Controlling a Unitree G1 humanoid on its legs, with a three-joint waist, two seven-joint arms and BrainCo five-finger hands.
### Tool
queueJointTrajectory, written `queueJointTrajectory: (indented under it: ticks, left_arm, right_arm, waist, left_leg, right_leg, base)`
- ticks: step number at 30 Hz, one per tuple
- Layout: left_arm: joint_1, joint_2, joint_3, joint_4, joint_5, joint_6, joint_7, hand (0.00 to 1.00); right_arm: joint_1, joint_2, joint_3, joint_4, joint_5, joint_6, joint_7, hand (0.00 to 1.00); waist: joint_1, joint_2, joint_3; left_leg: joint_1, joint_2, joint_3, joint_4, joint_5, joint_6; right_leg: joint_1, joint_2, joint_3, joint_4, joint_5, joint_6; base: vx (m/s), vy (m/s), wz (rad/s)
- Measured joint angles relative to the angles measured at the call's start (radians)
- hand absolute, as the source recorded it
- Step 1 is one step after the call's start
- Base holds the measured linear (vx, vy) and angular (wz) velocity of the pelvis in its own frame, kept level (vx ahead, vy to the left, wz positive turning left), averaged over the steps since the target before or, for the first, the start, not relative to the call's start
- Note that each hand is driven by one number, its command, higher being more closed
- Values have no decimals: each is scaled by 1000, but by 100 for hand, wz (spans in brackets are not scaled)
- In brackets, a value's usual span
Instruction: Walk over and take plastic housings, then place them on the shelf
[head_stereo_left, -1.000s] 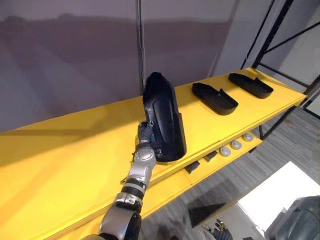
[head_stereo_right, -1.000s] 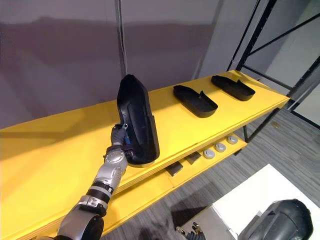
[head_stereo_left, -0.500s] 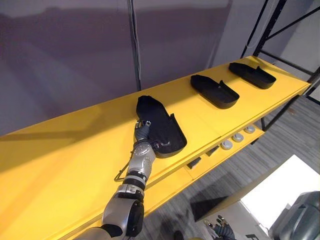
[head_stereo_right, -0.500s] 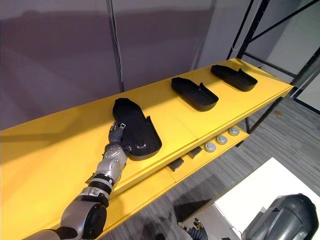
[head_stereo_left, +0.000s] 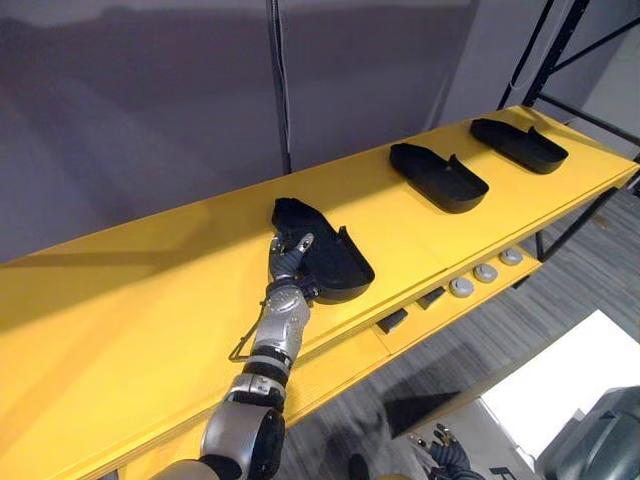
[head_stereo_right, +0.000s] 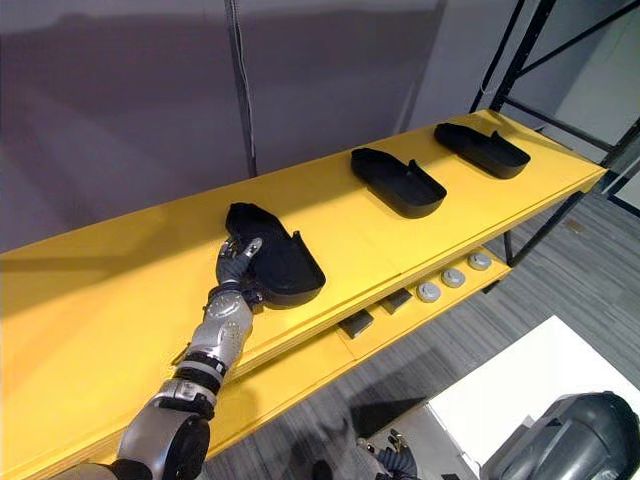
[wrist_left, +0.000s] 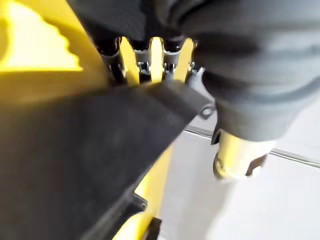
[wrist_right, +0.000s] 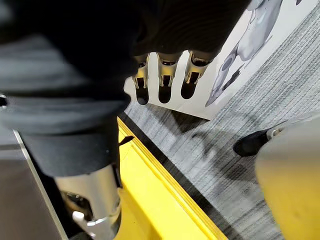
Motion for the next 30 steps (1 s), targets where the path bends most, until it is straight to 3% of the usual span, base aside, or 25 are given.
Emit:
queueJointTrajectory:
  ticks: [5, 8, 13, 19, 20, 30]
  left_arm:
    - [53, -6, -15, -162, 44, 1, 2, 0]
    - [120, -14, -69, -363, 87, -5, 0, 0]
    - [217, -19, -76, -562, 180, -20, -5, 0]
    - [313, 25, -158, -758, 313, -31, -47, 0]
    - [350, 39, -196, -806, 341, -40, -78, 100]
    - [545, 75, -368, -854, 357, -91, -341, 100]
  right_arm:
    - [9, 2, 1, -15, 1, 0, 0, 0]
    - [34, 4, 3, -23, 1, 0, 1, 0]
    - [55, 6, 4, -39, 7, 0, 6, 0]
    - [82, 6, 4, -62, 21, -2, 12, 0]
    - [86, 6, 10, -62, 22, -2, 16, 0]
    - [98, 7, 22, -52, 19, -2, 48, 0]
  waist:
    - [6, 0, 2]
    - [27, 0, 2]
    - [46, 0, 2]
    - [66, -1, 0]
    - [74, -2, -2]
    - [88, -9, -40]
  left_leg:
    - [-4, 0, -1, 12, -3, -3]
    - [-3, 2, -5, 25, -11, -4]
    - [-5, 4, -4, 49, -27, 2]
    - [-7, 3, -9, 51, -28, 4]
    - [-7, 3, -13, 52, -28, 4]
    - [-24, 4, -22, 59, -37, 2]
  right_leg:
    - [-4, -1, 0, 13, -8, 3]
    - [-3, -1, -5, 32, -20, 2]
    - [2, -2, -6, 46, -28, 8]
    - [4, -5, -22, 45, -28, 8]
    - [4, -5, -24, 42, -28, 8]
    - [5, -5, -28, 26, -27, 9]
  base:
    - [0, 0, 0]
    - [-1, 7, 5]
    - [-16, 7, 0]
    - [-7, 8, 4]
    - [25, 7, 8]
    - [4, 2, 2]
